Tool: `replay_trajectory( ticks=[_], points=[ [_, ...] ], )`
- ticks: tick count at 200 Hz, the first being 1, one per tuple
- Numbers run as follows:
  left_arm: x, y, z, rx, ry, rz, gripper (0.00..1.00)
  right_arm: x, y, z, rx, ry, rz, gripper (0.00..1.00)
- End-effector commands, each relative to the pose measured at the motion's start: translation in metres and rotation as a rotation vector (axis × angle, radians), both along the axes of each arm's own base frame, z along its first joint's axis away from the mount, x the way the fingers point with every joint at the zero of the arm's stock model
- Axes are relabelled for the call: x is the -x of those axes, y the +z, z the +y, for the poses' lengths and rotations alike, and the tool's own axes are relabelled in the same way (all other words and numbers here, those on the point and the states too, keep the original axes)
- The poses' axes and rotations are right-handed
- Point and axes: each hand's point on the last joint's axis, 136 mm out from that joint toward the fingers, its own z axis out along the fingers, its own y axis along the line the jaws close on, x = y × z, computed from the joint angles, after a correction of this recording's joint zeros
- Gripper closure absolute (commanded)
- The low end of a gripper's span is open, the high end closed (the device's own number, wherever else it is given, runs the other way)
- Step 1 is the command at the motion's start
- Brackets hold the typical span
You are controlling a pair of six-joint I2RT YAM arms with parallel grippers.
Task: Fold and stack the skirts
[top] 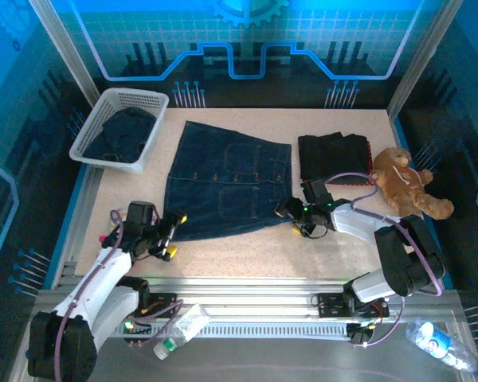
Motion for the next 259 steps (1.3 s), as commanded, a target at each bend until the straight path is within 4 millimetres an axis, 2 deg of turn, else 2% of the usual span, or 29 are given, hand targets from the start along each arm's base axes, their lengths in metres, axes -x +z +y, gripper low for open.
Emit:
replay_trajectory(
  ticks=[1,22,44,75,136,214,259],
  points=[
    [0.004,-0.005,0.0,0.003,0.0,0.022,0.01,-0.009,-0.003,0.011,-0.041,0.01,-0.039,0.28],
    [0.004,-0.005,0.003,-0.009,0.002,0.024,0.01,-0.009,-0.005,0.011,-0.053,-0.002,-0.047,0.36],
    [0.005,-0.006,0.002,-0.007,0.001,0.029,0.01,-0.011,0.001,0.01,-0.053,-0.009,-0.072,0.39],
    [0.004,-0.005,0.004,-0.013,0.005,0.026,0.01,-0.013,0.008,0.008,-0.05,-0.021,-0.089,0.39],
    [0.001,0.0,0.01,-0.054,0.01,0.019,0.01,-0.007,0.007,0.002,-0.041,-0.043,-0.095,0.4],
    [0.002,-0.003,0.013,-0.059,0.024,0.027,0.01,-0.011,0.007,0.002,-0.038,-0.05,-0.1,0.41],
    [0.004,-0.006,0.014,-0.061,0.028,0.034,0.01,-0.009,-0.007,0.002,-0.035,-0.058,-0.067,0.42]
  ],
)
